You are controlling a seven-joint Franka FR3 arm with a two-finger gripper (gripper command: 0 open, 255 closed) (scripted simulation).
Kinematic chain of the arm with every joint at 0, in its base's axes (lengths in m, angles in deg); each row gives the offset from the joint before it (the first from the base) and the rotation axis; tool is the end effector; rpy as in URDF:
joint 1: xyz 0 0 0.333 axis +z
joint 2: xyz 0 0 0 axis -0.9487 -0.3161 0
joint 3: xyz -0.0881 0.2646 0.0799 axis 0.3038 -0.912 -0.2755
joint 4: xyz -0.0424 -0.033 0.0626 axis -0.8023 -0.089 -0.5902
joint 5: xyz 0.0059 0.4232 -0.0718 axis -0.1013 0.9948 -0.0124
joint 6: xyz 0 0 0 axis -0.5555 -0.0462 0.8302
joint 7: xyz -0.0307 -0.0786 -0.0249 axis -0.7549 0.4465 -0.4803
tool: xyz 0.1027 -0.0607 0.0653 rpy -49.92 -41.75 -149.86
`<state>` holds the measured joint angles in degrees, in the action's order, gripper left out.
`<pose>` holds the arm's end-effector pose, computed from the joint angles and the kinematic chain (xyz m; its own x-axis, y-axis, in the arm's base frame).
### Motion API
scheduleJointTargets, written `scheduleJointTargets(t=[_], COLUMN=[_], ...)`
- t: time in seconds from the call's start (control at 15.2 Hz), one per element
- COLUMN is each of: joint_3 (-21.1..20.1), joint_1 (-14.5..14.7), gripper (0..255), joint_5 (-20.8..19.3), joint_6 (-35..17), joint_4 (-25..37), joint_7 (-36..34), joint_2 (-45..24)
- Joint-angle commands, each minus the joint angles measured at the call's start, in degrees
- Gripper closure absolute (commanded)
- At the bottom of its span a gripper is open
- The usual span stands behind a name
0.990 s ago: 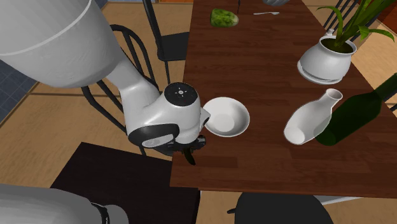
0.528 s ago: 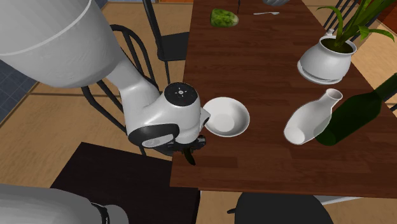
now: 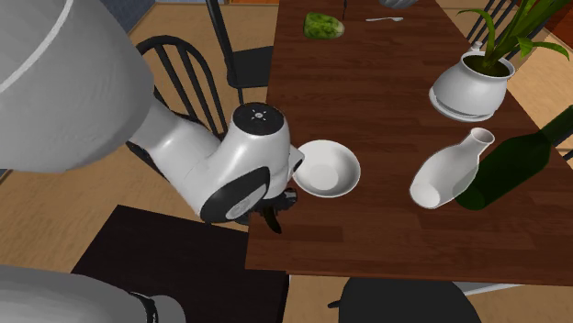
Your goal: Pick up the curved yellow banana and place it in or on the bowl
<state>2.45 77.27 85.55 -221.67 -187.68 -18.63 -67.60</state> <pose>0.3047 -0.1884 0.1212 0.9539 0.2932 0.0645 0.2949 -0.9554 -0.0177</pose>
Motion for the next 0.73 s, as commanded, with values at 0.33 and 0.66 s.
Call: scheduleJointTargets(t=[0.33,0.66], joint_3=[-4.74,-6.99], joint_1=[-7.43,-9.76], gripper=[255,255], joint_5=[-11.60,-13.91], joint_6=[9.34,15.70], joint_4=[0.41,1.15], joint_7=[-8.32,-10.29], joint_2=[9.63,15.37])
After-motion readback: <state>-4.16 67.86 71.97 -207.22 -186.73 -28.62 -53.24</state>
